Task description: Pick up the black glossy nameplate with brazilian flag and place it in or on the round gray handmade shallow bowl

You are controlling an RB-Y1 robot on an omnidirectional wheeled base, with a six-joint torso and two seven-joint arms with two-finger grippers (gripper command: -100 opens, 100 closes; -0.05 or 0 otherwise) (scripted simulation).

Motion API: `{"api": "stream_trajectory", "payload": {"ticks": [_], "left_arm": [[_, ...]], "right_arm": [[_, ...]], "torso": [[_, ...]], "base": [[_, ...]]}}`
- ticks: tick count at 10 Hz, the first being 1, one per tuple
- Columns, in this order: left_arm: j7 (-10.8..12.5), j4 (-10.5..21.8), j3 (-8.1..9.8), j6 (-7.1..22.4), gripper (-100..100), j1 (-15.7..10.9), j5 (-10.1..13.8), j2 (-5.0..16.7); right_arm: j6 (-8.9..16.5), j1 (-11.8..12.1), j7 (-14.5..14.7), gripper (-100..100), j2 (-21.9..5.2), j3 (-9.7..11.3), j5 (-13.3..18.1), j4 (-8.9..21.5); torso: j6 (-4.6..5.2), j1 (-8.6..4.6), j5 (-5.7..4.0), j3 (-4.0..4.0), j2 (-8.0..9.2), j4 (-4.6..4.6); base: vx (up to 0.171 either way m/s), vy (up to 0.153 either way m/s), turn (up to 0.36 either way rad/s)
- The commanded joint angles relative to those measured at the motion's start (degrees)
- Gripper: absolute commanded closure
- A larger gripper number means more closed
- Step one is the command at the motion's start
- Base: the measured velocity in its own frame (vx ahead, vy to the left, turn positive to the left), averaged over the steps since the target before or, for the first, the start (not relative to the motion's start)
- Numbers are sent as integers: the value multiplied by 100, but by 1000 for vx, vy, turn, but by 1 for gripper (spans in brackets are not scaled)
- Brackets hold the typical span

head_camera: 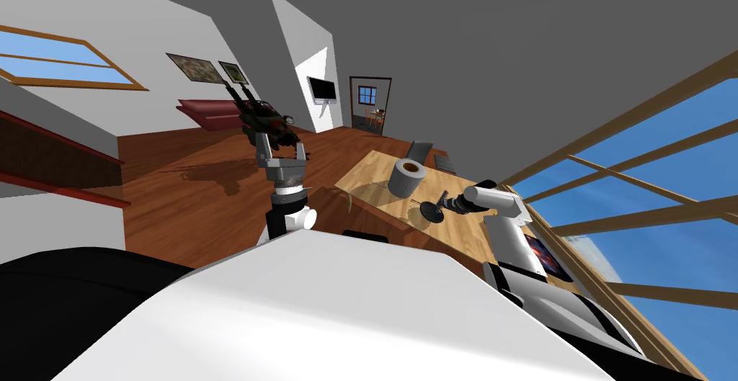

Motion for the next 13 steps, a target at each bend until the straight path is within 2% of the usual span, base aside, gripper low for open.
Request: {"api": "stream_trajectory", "payload": {"ticks": [1, 2, 3, 11, 12, 13], "left_arm": [[0, 0, 0, 0, 0, 0, 0, 0], [0, 0, 0, 0, 0, 0, 0, 0], [0, 0, 0, 0, 0, 0, 0, 0], [0, 0, 0, 0, 0, 0, 0, 0], [0, 0, 0, 0, 0, 0, 0, 0], [0, 0, 0, 0, 0, 0, 0, 0]], "right_arm": [[0, 0, 0, -100, 0, 0, 0, 0], [0, 0, 0, 0, 0, 0, 0, 0], [224, -45, -140, -100, -111, -4, -65, -186], [1119, -226, -698, -100, -555, -19, -324, -929], [1058, -206, -664, -100, -516, -17, -302, -901], [1082, -208, -676, 0, -523, -19, -307, -911]], "torso": [[0, 0, 0, 0, 0, 0], [0, 0, 0, 1, 1, 0], [0, 0, 0, 1, 2, 1], [0, -1, 0, 7, 12, 3], [1, -1, 0, 7, 12, 3], [1, -1, -1, 5, 8, 2]], "base": [[0, 0, 0], [0, 0, 0], [-17, -6, 42], [-24, -8, 39], [-9, -2, 6], [0, 0, 0]]}}
